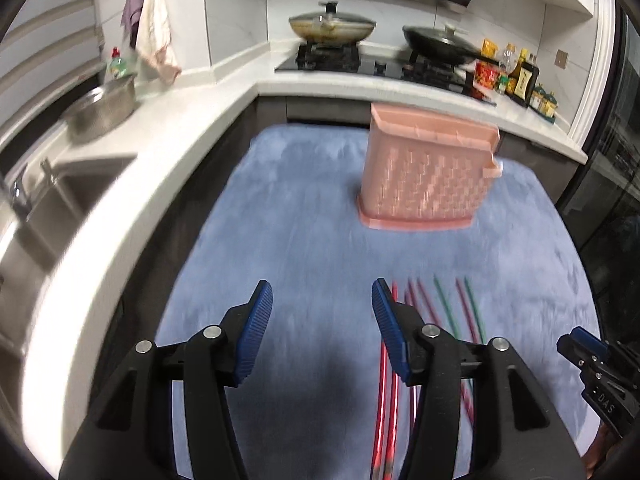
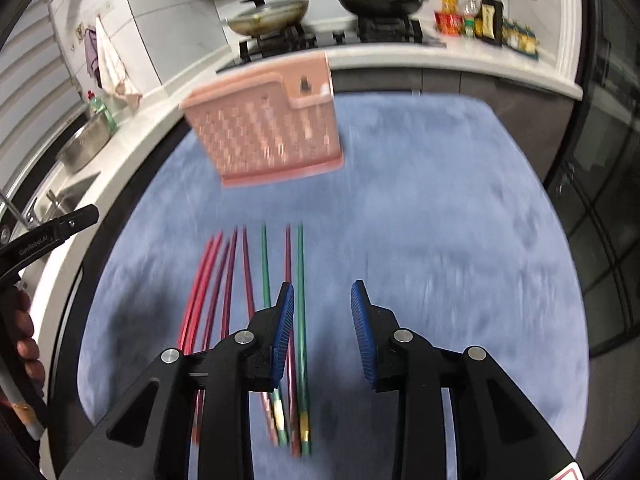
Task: Organize utensils
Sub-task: 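Move both open tools back down toward the row of chopsticks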
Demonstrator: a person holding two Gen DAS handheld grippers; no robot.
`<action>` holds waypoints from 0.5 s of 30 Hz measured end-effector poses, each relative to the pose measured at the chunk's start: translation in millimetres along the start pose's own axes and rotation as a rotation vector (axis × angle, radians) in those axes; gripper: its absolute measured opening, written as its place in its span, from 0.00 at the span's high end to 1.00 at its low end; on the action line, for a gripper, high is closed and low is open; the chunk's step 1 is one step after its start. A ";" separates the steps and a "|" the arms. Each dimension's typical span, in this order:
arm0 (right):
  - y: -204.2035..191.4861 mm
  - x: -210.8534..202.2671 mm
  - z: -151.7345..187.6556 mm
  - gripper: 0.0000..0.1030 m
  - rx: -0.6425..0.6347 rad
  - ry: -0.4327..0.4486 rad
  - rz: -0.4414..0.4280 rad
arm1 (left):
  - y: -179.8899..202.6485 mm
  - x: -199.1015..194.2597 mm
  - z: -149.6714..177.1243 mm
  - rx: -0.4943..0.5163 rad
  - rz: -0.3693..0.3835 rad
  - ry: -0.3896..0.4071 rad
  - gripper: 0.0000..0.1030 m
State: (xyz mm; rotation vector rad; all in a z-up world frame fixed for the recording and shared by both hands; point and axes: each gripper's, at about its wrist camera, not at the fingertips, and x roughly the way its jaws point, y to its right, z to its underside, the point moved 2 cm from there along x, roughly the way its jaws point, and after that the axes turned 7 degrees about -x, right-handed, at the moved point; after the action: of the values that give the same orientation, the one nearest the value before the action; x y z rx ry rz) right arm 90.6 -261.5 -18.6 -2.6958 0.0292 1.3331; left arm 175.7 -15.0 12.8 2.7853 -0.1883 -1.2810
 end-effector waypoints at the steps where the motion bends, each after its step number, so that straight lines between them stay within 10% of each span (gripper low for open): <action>1: -1.2 -0.3 11.2 0.71 0.004 -0.013 -0.004 | -1.5 -0.1 7.4 -0.003 0.001 -0.009 0.52; 15: -13.1 8.0 93.0 0.71 -0.012 -0.090 0.018 | -11.2 -2.3 106.8 -0.017 -0.007 -0.104 0.52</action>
State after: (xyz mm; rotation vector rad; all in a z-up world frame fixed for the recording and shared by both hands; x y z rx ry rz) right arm 23.1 -236.2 -79.3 -2.6482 0.0374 1.4628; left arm 94.1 -4.9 -56.2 2.7098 -0.1723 -1.4229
